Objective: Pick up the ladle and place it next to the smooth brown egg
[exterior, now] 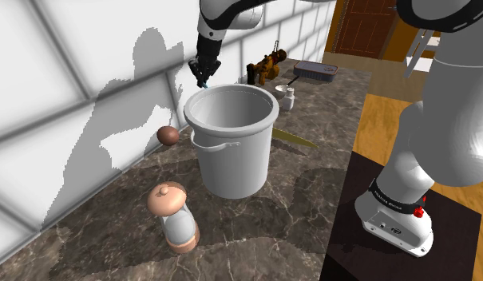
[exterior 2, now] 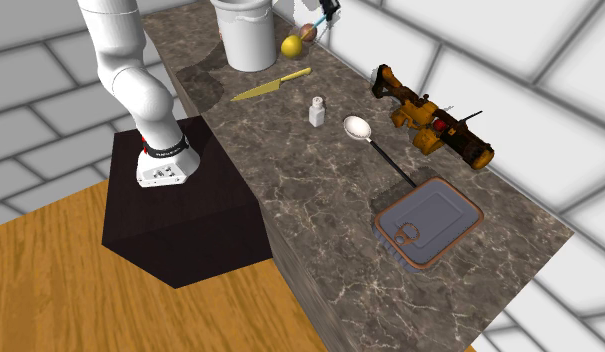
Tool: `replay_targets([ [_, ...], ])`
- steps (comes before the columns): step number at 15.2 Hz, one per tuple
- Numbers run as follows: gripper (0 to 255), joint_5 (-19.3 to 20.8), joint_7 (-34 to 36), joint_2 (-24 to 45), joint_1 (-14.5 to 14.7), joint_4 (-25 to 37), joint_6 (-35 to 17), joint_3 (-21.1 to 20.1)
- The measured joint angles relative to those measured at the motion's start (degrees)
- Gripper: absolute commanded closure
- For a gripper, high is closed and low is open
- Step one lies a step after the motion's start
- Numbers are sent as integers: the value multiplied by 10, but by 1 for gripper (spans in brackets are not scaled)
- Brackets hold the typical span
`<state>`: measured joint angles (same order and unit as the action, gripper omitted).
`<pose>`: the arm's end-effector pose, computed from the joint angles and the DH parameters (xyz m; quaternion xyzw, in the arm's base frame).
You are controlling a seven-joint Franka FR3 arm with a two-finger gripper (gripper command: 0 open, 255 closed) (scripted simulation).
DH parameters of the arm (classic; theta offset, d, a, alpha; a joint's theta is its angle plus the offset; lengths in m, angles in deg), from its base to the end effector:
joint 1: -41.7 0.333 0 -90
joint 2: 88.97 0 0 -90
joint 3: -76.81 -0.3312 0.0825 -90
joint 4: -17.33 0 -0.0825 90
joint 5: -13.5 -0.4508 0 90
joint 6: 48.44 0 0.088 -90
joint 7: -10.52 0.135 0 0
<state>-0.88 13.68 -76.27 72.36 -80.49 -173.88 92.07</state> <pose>0.6908 0.2175 0.4556 -0.9861 -0.0541 -0.1188 0.1032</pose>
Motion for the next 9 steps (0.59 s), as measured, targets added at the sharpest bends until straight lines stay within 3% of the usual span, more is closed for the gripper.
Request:
replay_targets([
  [9,255,-14,-16,16,-1,-43,-58,-4],
])
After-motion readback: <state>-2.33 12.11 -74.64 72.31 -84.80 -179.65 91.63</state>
